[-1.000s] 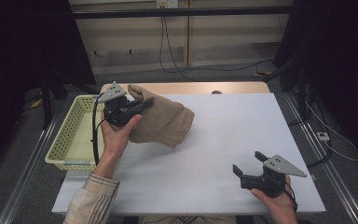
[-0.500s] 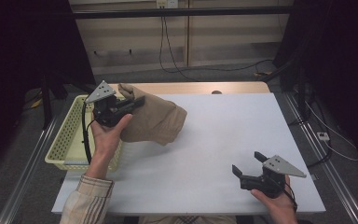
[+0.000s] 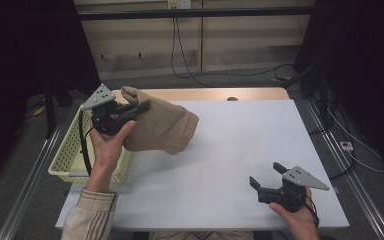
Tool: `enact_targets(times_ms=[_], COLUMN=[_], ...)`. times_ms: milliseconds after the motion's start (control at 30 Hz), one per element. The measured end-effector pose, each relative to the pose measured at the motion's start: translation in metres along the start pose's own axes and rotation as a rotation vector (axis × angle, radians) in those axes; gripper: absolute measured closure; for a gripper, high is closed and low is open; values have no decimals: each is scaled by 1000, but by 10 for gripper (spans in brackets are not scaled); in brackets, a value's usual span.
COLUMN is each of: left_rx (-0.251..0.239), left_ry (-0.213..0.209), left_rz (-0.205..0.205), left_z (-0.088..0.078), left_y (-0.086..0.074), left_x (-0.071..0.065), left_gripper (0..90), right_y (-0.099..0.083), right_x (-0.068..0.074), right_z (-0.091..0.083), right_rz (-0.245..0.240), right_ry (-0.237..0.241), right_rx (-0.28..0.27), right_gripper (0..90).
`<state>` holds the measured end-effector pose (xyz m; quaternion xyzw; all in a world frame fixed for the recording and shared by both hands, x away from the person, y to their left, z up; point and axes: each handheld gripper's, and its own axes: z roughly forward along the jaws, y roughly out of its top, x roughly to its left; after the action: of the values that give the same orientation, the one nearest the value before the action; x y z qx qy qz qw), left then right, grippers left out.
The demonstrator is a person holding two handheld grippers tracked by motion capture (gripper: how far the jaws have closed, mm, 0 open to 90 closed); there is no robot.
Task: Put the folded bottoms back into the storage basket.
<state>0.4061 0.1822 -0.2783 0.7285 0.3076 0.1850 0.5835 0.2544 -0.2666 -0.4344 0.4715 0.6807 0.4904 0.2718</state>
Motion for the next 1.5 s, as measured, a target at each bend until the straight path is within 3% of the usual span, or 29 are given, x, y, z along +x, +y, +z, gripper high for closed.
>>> enact_targets(times_ms=[433, 767, 1167, 1500], left_rx=[-29, -39, -87, -103], left_ry=[35, 69, 99, 129], left_rz=[25, 45, 37, 16], left_z=[-14, -37, -68, -79], left_y=[12, 18, 20, 19], left_x=[-7, -8, 6, 14], left_gripper=[852, 852, 852, 852], right_y=[0, 0, 0, 0], right_x=[0, 2, 1, 2], right_z=[1, 2, 1, 1], right_rz=[-2, -5, -6, -16], right_ry=[1, -6, -3, 3], right_rx=[6, 6, 6, 5], right_gripper=[44, 44, 43, 44])
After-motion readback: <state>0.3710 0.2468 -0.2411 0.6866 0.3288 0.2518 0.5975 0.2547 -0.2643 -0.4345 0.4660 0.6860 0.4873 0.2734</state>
